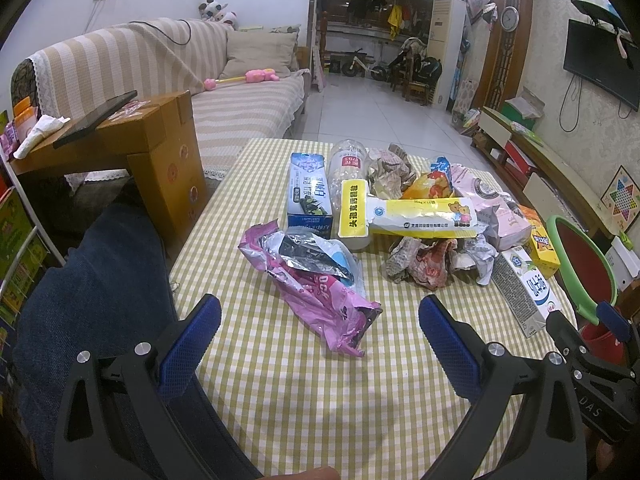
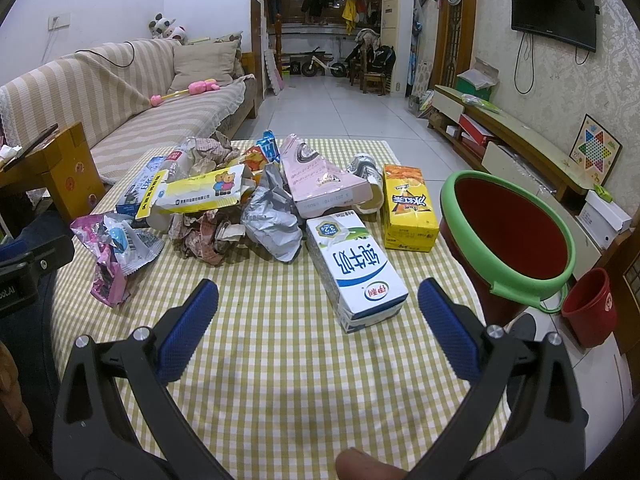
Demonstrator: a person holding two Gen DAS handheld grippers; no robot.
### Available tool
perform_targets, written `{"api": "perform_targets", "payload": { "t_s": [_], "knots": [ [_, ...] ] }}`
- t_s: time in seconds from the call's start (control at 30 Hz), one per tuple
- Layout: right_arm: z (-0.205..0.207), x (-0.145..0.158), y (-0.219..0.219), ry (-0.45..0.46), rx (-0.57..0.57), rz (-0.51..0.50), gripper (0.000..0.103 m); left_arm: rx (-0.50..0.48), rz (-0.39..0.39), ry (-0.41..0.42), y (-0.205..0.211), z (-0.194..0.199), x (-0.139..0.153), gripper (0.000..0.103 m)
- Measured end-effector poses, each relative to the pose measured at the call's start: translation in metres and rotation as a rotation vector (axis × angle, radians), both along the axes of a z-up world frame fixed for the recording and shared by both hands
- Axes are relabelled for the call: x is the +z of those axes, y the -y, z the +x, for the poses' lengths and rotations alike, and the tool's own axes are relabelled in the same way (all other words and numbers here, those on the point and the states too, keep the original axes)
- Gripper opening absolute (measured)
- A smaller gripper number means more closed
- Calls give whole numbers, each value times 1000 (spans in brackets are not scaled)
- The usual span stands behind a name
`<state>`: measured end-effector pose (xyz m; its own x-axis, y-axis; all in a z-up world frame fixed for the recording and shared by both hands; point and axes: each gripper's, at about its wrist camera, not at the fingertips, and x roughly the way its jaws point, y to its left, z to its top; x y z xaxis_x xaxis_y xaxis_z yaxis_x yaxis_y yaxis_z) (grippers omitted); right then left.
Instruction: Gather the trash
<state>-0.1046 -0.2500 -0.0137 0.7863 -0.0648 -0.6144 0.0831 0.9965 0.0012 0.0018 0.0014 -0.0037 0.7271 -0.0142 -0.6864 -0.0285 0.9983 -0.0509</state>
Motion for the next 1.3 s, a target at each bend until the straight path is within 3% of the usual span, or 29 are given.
{"api": "perform_targets", "payload": {
  "t_s": [0.87, 1.1, 1.3],
  "knots": [
    [3, -4, 4, -5, -9, -3, 98, 8, -11, -19, -2, -5, -12, 95],
    [19, -1, 15, -24, -22, -31, 98, 33, -32, -104, 2, 2, -19, 95],
    [39, -5, 30, -91, -24, -40, 98, 73, -57, -204, 8, 11, -33, 95]
  ]
}}
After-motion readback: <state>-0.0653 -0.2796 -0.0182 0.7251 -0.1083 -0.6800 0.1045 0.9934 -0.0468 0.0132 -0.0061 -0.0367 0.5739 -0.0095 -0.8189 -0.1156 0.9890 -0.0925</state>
